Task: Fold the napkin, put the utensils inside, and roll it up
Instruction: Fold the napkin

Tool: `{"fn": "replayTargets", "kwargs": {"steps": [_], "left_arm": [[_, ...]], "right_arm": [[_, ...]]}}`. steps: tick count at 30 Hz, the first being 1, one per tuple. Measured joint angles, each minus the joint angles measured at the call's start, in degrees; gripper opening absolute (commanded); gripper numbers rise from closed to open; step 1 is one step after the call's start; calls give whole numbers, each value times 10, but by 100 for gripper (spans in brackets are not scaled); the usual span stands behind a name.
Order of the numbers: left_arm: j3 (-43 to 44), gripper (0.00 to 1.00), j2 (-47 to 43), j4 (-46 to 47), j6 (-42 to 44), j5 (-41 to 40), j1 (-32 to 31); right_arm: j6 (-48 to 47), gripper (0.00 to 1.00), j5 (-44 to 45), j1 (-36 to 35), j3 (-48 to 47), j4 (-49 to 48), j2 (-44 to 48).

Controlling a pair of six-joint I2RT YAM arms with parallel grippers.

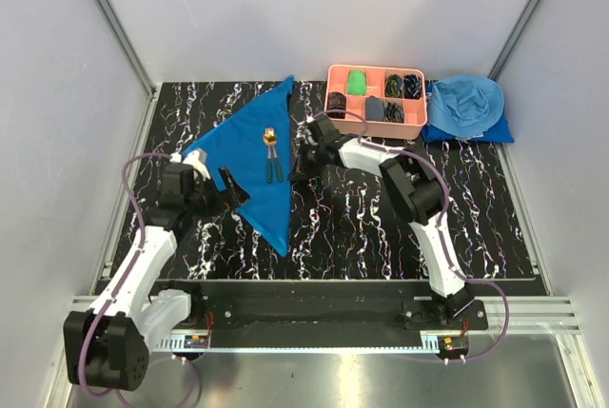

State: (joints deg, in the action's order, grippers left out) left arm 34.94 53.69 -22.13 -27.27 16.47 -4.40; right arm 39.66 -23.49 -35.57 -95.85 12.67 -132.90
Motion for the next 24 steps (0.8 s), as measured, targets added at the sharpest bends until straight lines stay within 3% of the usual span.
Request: {"fn": "replayTargets", "kwargs": {"steps": [4,5,6,7,8,11,14,19,24], "left_arm": [[-35,99,-9,9,-40,-2,-58],[-39,99,-10,10,-49,-2,-71],[-41,99,-12,12,-58,-2,-83],[-42,99,-13,14,-63,-2,-91],[-42,99,-14,16,-70,-2,-100],[-26,99,-9,11,-72,3,-106],[44,99,31,-7,-53,4,-106],[203,99,120,-10,2,6,-91],[238,99,169,8,23,42,-18]], "right_arm": [[-24,1,5,29,69,3,48],[-32,6,5,33,84,5,60],[-40,16,8,37,96,8,70],[-48,33,10,38,104,11,76],[-62,42,9,39,112,16,85],[-91,52,4,37,137,24,117],[-115,50,2,35,201,36,191],[-110,31,2,19,305,40,321],[-66,16,-1,-51,366,16,355]]}}
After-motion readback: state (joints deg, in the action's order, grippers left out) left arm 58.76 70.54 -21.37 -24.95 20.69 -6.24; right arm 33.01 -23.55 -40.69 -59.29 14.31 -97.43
